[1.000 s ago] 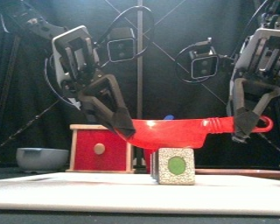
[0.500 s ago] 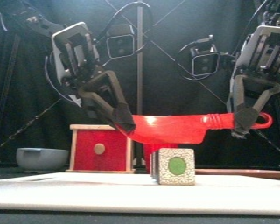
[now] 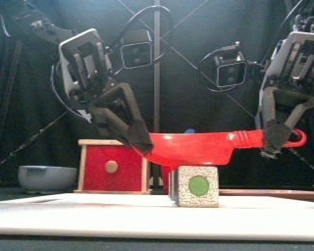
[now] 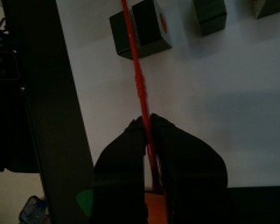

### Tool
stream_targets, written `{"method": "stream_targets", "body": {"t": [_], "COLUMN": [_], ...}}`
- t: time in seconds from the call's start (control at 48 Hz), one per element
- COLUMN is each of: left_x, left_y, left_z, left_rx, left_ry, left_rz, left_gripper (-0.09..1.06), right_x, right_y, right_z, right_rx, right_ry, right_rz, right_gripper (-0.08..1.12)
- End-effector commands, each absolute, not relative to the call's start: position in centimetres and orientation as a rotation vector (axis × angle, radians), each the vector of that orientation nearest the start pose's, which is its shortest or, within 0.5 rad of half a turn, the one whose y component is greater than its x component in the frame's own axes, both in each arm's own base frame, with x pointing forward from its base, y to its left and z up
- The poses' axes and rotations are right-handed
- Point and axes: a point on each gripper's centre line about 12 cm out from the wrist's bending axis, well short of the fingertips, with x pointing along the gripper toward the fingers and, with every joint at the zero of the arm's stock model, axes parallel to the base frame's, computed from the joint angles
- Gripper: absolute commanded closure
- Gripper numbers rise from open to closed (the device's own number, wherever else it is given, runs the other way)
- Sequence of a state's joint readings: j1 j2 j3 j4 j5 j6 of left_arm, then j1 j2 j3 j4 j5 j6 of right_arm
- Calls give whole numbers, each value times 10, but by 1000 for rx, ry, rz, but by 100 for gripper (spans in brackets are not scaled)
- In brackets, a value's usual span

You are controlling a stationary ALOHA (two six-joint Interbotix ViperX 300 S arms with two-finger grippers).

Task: Place sushi on board then cut the sushi with the knife then place the pieces on the plate
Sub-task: Cut the sushi into 4 pieces

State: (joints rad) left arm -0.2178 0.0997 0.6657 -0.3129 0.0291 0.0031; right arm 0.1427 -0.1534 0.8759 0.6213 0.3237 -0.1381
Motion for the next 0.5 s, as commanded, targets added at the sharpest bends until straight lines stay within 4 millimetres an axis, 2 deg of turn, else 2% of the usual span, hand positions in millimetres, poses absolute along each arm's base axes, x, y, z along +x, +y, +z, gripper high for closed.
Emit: {"method": "stream_targets", "body": {"t": [0.021,0.333,0.5], "left_x": [374,374,374], "left_y": [-88,-88,-88], "left_z": [124,119,113], "left_rx": [-200,-200,-204], "left_ry": [835,847,865], "left_rz": [-101,-96,-91], "left_gripper": [53,53,53], "right_x": [291,291,291], "right_y": [64,65,66], "right_z": [136,131,120], "right_rx": [442,443,438], "right_ry": [1054,1069,1097], "right_rz": [68,61,53], "right_gripper": [74,74,74]}}
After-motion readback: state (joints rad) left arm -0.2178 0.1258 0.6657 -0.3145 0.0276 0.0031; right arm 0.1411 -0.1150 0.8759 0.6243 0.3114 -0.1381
